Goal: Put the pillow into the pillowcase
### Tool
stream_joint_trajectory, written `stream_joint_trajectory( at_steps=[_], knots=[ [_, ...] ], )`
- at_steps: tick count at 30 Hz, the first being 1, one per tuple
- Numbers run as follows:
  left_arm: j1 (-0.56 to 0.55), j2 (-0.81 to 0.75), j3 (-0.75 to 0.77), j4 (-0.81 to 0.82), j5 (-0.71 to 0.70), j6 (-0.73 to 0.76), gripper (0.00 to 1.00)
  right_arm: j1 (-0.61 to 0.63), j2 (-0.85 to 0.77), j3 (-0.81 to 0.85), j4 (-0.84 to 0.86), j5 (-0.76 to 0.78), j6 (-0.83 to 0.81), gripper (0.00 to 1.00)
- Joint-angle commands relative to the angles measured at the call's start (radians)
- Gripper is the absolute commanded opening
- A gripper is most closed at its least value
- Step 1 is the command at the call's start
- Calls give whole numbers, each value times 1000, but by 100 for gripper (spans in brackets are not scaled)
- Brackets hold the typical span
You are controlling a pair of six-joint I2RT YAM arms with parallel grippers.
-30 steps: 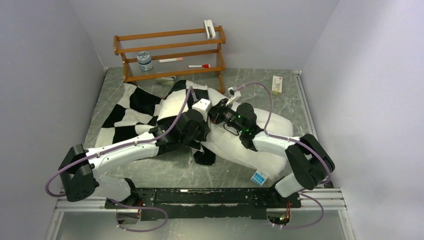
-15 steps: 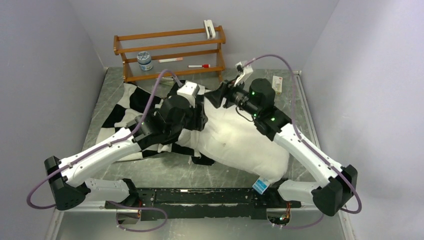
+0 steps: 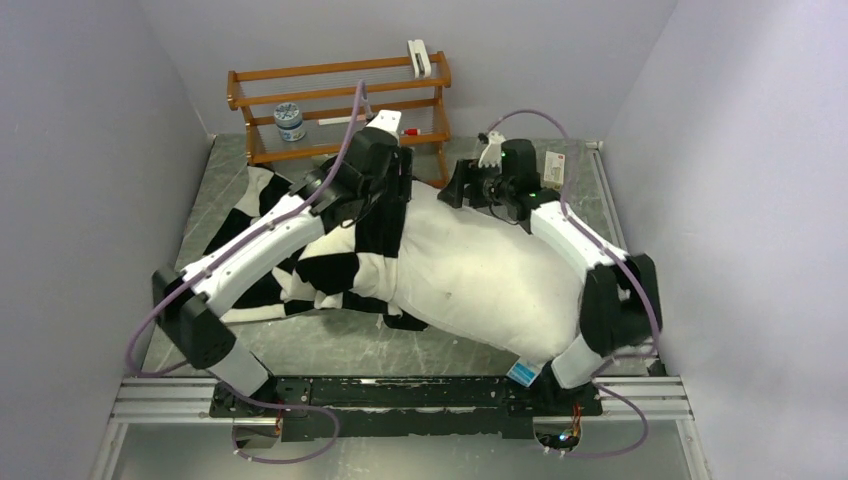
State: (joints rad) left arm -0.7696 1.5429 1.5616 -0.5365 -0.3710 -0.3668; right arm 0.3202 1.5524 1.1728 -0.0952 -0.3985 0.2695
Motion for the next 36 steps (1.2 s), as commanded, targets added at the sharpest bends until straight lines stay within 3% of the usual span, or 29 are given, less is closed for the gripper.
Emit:
stream_joint_trajectory(
  at_steps=[1, 3, 5, 8, 11, 18, 20, 22, 24, 27, 31, 34, 36],
  knots=[
    [45, 84, 73, -27, 56, 25, 68, 12, 156, 7, -2, -296, -51, 71],
    [54, 105, 77, -41, 56, 28, 69, 52, 178, -55, 34, -301, -52, 66],
    [58, 115, 51, -41, 52, 35, 70, 105, 172, -126, 101, -286, -40, 54],
    [65, 125, 6, -34, 46, 42, 71, 199, 116, -229, 204, -201, -10, 23],
    [64, 130, -38, -33, 0, 49, 71, 260, 8, -335, 346, -97, 36, 1],
    [64, 154, -83, -15, -96, 78, 67, 319, -108, -377, 376, -17, 70, 0],
    [64, 160, -88, 11, -110, 87, 57, 336, -123, -384, 388, -14, 79, 0],
    [64, 155, -81, 41, -82, 99, 39, 350, -127, -389, 401, -17, 95, 0],
    [55, 135, -47, 44, 28, 104, 20, 356, -122, -395, 425, -22, 116, 0],
    [-9, 112, 24, 31, 181, 54, 6, 356, -101, -406, 508, -8, 167, 0],
    [-126, 73, 71, 41, 291, -41, 5, 345, -32, -322, 536, 23, 194, 0],
    [-133, -11, -81, 253, 464, -190, 5, 338, -1, -288, 604, 32, 248, 0],
    [-132, -40, -153, 326, 495, -239, 5, 338, 19, -285, 646, 54, 280, 0]
  ],
)
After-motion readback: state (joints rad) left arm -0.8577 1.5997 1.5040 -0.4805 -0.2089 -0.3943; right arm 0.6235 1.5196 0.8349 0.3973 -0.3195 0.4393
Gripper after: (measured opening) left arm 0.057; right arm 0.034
